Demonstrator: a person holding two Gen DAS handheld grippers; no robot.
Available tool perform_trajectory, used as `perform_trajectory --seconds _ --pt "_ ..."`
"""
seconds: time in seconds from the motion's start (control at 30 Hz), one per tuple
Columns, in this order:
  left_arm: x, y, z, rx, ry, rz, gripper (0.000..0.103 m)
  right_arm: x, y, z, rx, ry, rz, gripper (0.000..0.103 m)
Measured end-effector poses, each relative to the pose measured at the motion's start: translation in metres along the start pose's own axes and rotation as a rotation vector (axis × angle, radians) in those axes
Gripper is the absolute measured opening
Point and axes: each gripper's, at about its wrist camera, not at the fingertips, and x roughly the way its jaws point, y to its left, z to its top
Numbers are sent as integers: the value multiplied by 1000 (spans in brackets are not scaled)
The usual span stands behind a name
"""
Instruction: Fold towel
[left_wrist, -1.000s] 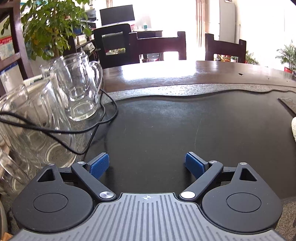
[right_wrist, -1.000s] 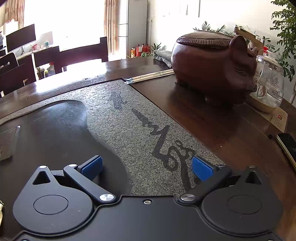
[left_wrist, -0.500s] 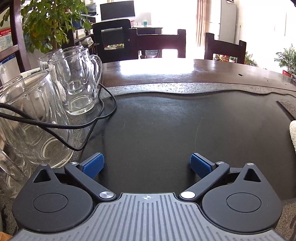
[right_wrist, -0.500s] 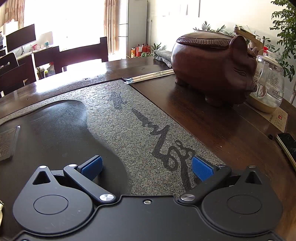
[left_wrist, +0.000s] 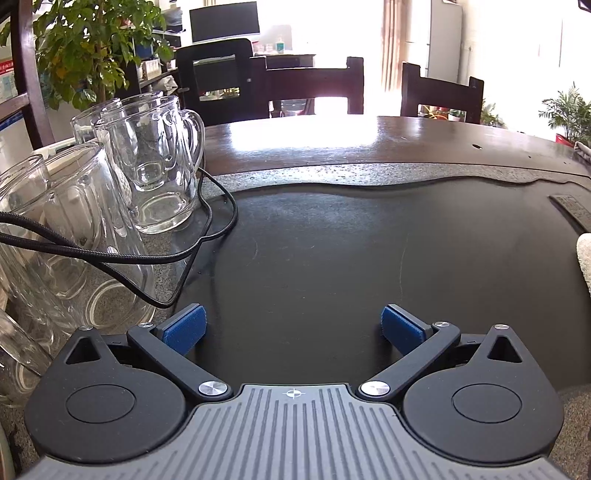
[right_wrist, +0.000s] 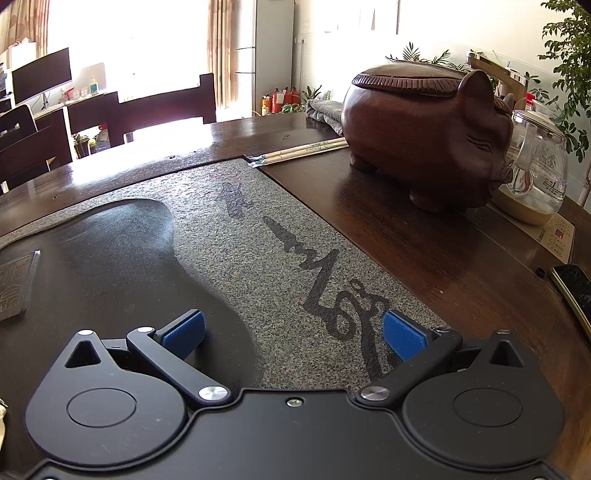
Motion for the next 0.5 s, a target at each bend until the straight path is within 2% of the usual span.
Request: perform_trajectory --seconds 0.5 --pt "-1 0 -1 -2 1 -1 103 0 0 0 0 0 0 103"
